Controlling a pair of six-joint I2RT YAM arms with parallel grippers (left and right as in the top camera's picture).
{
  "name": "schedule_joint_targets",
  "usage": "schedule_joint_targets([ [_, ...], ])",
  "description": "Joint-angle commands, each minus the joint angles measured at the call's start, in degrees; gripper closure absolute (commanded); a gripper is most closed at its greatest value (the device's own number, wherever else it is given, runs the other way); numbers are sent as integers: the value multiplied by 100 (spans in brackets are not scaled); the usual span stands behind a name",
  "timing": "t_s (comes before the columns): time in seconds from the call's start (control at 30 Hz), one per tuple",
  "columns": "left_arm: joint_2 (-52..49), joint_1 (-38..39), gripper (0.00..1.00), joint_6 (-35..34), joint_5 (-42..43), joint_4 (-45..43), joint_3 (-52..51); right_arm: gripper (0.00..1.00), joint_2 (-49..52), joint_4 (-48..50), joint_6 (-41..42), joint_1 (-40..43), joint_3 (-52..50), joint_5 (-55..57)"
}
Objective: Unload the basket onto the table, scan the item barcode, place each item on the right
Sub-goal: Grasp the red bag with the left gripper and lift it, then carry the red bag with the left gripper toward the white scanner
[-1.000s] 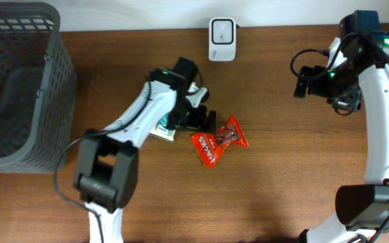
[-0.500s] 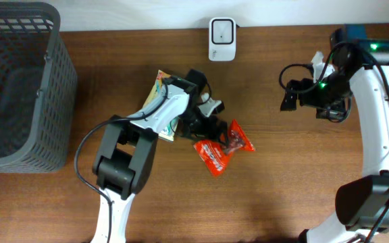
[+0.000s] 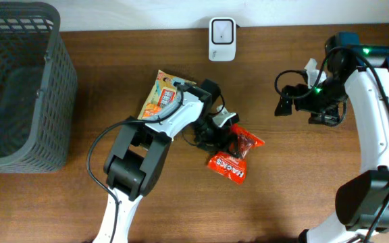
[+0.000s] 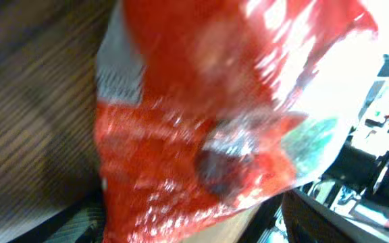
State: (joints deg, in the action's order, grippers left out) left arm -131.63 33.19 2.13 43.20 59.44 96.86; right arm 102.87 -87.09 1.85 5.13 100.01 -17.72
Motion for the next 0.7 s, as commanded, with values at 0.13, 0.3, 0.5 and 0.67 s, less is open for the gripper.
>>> schedule_joint_targets([
  [0.13, -654, 238, 69, -586, -310, -393, -127, 2, -13, 321, -103, 9, -804, -315],
  [0.3, -658, 190, 100, -710, -310, -501, -125, 2, -13, 553, -101, 9, -1176, -378],
  [0.5, -627, 98, 100, -710, -503, -116, 267, 2, -13, 1016, -101, 9, -1606, -592],
  [0.67, -358, -35, 100, -1075, -2581, 1134, 1414, 1, -13, 1405, -98, 9, -1947, -763],
])
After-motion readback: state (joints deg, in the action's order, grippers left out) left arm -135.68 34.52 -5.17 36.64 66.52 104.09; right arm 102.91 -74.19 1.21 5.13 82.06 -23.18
